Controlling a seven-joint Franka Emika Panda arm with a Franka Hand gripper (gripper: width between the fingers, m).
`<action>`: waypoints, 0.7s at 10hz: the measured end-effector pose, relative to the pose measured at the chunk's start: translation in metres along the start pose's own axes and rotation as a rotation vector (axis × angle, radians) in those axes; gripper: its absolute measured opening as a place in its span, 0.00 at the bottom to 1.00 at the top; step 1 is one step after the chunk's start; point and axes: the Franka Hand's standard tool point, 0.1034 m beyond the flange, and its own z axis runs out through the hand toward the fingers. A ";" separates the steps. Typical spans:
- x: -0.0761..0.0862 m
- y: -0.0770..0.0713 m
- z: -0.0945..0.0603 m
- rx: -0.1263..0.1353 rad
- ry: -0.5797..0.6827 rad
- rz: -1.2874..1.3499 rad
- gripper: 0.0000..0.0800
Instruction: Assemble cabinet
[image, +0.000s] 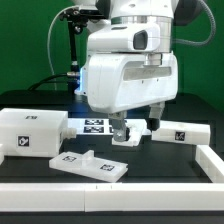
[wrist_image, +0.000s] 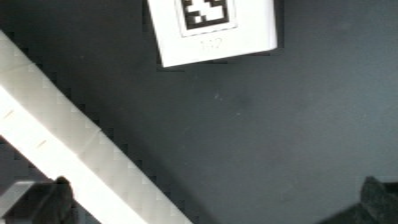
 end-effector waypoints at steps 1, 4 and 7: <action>0.000 0.000 0.000 0.000 0.000 -0.001 0.99; 0.000 0.000 0.000 0.000 0.000 0.000 0.99; -0.027 0.024 -0.003 -0.031 0.020 0.116 0.99</action>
Offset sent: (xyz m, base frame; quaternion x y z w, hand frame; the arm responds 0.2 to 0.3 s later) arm 0.0000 0.0000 0.0000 0.0000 0.0000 0.0000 1.0000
